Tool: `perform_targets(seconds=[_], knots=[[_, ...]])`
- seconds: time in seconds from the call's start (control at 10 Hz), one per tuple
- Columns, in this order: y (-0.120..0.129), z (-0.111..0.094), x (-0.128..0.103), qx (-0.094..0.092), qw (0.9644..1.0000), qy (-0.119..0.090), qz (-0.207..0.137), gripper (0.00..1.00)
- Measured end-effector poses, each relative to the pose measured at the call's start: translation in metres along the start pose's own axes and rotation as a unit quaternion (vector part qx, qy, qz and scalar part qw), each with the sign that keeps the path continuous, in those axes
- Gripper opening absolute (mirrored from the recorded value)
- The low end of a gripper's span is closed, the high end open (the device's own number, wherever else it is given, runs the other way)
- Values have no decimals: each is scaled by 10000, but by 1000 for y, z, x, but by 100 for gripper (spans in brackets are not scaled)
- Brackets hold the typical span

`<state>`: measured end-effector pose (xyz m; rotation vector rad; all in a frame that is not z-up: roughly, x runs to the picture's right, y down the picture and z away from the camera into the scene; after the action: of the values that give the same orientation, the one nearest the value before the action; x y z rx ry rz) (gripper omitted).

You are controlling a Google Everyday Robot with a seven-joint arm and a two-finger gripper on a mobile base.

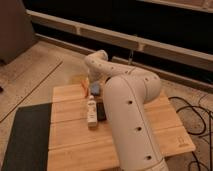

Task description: Place the white sponge in the ceramic bowl

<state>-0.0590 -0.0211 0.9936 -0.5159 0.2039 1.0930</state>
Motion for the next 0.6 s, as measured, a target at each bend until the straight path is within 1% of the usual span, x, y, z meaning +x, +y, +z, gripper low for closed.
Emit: perform_targets(seconds=[0.1,0.2,0.3,0.4,0.5,0.6], knots=[[-5,5,5,29,9998,128,117,65],[-8,12,12,73,9993,303,203,65],[-10,13,11,91,9991,334,243,65],[-10,17,11,107,9987,412,275,65],[-9,18,9,117,9986,423,280,64],[-7,20,7,117,9985,469,265,57]])
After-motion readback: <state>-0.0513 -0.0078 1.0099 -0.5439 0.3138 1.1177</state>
